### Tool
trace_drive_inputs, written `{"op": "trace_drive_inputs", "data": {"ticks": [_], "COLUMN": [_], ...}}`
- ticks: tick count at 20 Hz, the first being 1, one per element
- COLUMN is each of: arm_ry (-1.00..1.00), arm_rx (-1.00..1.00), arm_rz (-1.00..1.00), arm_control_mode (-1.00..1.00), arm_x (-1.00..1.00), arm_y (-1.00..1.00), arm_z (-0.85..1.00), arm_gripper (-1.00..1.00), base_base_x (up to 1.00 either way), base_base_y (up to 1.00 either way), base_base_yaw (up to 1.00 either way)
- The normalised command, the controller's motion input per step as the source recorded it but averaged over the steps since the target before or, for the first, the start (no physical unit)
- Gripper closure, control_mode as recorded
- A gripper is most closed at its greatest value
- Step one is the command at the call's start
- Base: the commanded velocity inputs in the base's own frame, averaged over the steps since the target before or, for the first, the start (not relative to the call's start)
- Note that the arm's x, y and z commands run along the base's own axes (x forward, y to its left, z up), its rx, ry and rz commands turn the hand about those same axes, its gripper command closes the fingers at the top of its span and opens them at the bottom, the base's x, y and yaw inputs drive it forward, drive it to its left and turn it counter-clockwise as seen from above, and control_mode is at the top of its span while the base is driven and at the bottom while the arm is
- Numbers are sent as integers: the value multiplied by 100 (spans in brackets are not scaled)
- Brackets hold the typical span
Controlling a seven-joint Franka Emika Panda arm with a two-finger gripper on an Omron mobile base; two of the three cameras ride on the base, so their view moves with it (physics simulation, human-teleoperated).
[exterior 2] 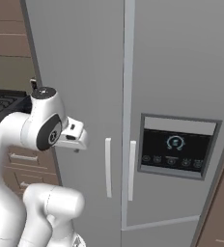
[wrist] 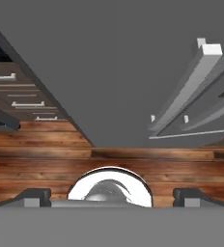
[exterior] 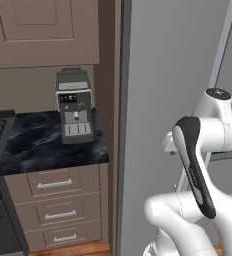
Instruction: Open the freezer door, pick up the ice cube tray from the freezer, and place it on the dining counter.
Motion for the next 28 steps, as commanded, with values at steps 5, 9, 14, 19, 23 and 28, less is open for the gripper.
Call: {"op": "trace_drive_inputs", "data": {"ticks": [5,9,14,19,23,28], "arm_ry": [-15,-19,-25,-26,-26,-26], "arm_rx": [2,1,1,0,0,0], "arm_rz": [3,1,0,0,0,0], "arm_control_mode": [-100,-100,-100,-100,-100,-100], "arm_x": [-9,-6,-2,0,0,0], "arm_y": [-79,-62,-53,-42,-41,-41], "arm_z": [-10,-11,-16,-20,-13,-16], "arm_gripper": [-100,-100,-100,-100,-100,-100], "base_base_x": [0,0,0,0,0,0], "base_base_y": [0,0,0,0,0,0], "base_base_yaw": [0,0,0,0,0,0]}}
